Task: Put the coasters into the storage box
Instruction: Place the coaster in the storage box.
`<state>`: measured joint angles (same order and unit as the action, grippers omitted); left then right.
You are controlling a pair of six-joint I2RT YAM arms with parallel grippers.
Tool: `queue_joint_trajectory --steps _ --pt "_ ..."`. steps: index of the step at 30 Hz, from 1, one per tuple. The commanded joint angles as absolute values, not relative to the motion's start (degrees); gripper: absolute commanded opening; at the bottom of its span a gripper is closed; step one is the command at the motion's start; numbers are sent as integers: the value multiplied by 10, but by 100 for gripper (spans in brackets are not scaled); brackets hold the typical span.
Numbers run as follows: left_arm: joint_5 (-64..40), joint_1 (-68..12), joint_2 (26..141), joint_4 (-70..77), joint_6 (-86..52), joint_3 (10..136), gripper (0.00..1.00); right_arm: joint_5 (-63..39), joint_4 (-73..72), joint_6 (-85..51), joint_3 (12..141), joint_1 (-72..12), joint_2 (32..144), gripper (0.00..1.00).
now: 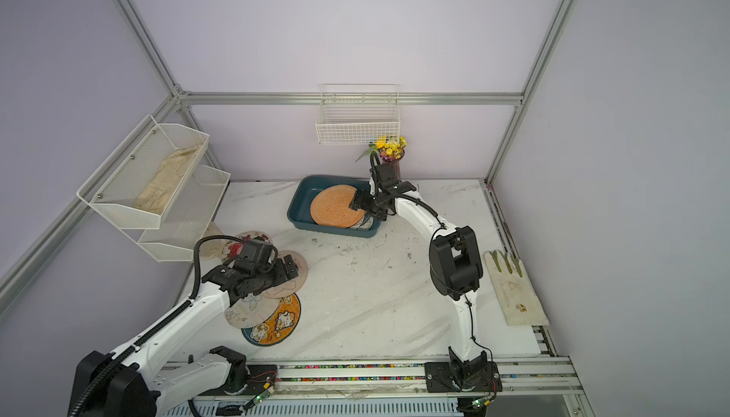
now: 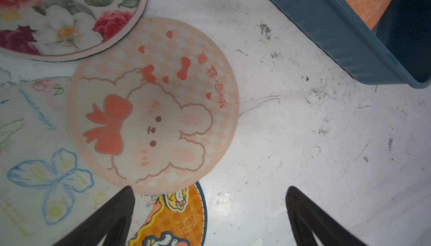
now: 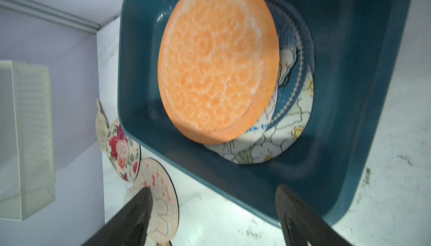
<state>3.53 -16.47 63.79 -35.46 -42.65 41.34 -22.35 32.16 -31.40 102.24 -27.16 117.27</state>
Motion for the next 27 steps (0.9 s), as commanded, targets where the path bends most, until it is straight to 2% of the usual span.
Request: queue_joint_trajectory --steps 1,7,12,20,27 --pt "39 -119 657 -322 -383 386 100 -244 323 -295 967 -279 1132 86" --pt "13 -35 706 -281 -340 387 100 -245 310 -290 881 -282 1083 86" --pt "1 12 759 -249 -303 396 100 -248 309 -286 861 -283 1068 87" --pt "-18 28 855 -249 -261 446 100 -245 310 -283 862 -283 1063 88" --pt "-38 29 883 -237 -248 459 100 -243 308 -284 862 -284 1064 88"
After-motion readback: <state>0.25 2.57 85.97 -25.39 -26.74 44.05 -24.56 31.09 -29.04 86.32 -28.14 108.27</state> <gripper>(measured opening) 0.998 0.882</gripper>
